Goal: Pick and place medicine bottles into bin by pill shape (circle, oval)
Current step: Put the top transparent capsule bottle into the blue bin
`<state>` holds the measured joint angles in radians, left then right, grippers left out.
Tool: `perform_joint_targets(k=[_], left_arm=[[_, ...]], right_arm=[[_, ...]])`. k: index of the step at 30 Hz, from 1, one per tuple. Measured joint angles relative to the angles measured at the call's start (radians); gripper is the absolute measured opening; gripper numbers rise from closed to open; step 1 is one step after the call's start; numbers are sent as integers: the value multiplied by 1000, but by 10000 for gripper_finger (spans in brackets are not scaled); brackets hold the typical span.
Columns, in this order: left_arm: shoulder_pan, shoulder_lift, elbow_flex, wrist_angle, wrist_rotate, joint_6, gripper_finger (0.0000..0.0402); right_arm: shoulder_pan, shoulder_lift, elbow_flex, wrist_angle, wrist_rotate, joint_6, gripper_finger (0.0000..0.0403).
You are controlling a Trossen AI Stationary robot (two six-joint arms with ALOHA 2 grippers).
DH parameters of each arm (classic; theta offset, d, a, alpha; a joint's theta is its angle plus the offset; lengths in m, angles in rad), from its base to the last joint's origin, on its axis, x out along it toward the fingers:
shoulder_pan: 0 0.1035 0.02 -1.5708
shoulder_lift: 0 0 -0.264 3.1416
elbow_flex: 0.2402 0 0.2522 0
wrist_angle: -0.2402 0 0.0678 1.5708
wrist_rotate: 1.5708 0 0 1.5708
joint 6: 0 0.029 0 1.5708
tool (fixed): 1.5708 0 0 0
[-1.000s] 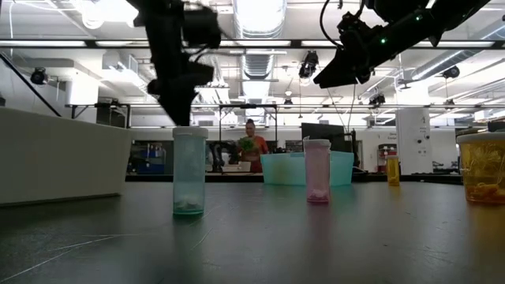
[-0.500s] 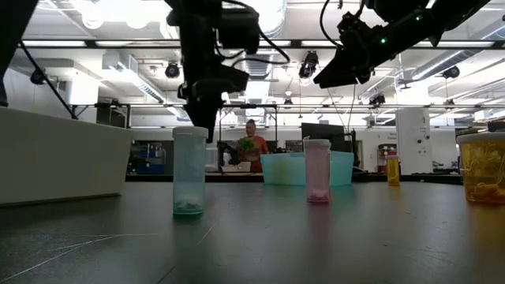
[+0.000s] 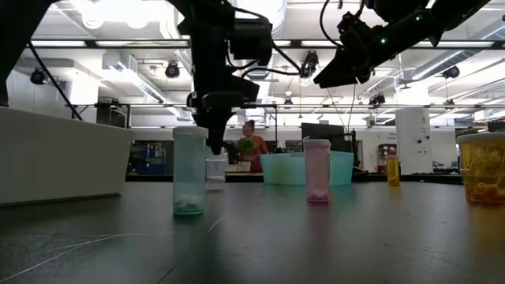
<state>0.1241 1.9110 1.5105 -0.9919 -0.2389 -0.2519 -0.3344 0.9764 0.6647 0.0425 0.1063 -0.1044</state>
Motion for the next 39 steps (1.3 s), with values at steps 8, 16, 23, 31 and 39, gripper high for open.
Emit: perform_joint_targets(k=[8, 16, 23, 31, 39], left_arm=[[-39, -82, -5, 297, -90, 185, 121], [-48, -139, -58, 543, 2, 419, 121], [-48, -140, -60, 598, 2, 471, 121], [-48, -142, -56, 671, 3, 502, 121], [-48, -143, -56, 678, 3, 502, 121]], right_arm=[[0, 0, -2, 1, -111, -44, 283], [18, -1, 1, 0, -461, -60, 283], [27, 29, 1, 0, -439, -68, 283], [26, 118, 35, -8, -365, -95, 283], [26, 214, 94, -37, -365, -123, 276]])
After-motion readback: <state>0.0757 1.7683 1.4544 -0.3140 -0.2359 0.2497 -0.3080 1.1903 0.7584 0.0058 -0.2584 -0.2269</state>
